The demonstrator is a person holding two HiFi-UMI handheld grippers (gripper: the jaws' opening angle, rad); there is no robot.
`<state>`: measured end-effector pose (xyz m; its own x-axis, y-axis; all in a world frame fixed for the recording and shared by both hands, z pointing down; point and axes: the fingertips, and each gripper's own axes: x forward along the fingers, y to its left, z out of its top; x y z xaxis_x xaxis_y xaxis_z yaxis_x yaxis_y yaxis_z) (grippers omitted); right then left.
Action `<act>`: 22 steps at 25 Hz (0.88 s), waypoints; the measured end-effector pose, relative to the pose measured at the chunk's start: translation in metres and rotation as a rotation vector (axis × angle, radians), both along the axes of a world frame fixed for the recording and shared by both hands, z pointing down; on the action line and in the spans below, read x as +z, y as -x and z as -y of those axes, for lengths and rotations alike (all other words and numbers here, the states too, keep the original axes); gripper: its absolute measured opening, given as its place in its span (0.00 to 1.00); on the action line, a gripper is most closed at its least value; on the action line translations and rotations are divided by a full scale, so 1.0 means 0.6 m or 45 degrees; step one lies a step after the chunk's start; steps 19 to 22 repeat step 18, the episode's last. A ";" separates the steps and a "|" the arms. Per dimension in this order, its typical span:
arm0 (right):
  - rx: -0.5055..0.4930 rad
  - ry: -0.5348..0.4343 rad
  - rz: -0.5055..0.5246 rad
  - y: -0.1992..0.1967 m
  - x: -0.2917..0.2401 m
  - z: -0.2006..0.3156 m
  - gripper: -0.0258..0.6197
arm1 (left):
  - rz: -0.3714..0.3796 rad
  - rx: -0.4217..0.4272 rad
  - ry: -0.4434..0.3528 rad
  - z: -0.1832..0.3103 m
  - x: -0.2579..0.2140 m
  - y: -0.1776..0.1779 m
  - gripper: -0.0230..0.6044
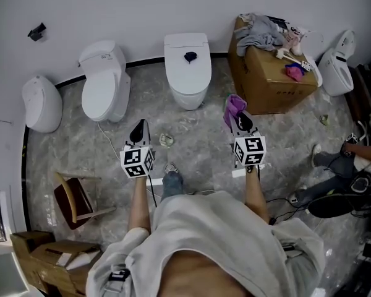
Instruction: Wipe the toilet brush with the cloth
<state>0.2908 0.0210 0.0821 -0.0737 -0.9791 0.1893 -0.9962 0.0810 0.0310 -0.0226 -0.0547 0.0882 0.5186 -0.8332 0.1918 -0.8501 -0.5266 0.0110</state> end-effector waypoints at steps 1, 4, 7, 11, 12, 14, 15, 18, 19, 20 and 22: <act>0.002 -0.002 0.002 -0.001 -0.002 -0.002 0.21 | 0.001 0.005 -0.002 -0.002 -0.001 -0.002 0.07; 0.009 -0.005 0.005 0.001 -0.002 -0.011 0.21 | 0.002 0.013 -0.003 -0.012 -0.002 -0.003 0.07; 0.006 -0.003 0.006 0.002 -0.001 -0.012 0.21 | 0.004 0.015 0.000 -0.016 -0.002 -0.005 0.07; -0.006 0.004 0.004 0.005 0.000 -0.010 0.21 | 0.006 0.012 0.004 -0.019 0.001 -0.004 0.07; -0.008 0.006 0.003 0.006 0.001 -0.010 0.21 | 0.006 0.011 0.005 -0.020 0.002 -0.004 0.07; -0.011 0.009 0.001 0.006 0.004 -0.011 0.21 | 0.007 0.010 0.006 -0.021 0.003 -0.003 0.07; -0.010 0.012 0.002 0.006 0.005 -0.012 0.21 | 0.009 0.010 0.007 -0.022 0.004 -0.003 0.07; -0.006 0.019 0.003 0.005 0.010 -0.016 0.21 | 0.018 0.014 0.009 -0.024 0.007 -0.004 0.07; -0.006 0.019 0.003 0.005 0.010 -0.016 0.21 | 0.018 0.014 0.009 -0.024 0.007 -0.004 0.07; -0.006 0.019 0.003 0.005 0.010 -0.016 0.21 | 0.018 0.014 0.009 -0.024 0.007 -0.004 0.07; -0.006 0.019 0.003 0.005 0.010 -0.016 0.21 | 0.018 0.014 0.009 -0.024 0.007 -0.004 0.07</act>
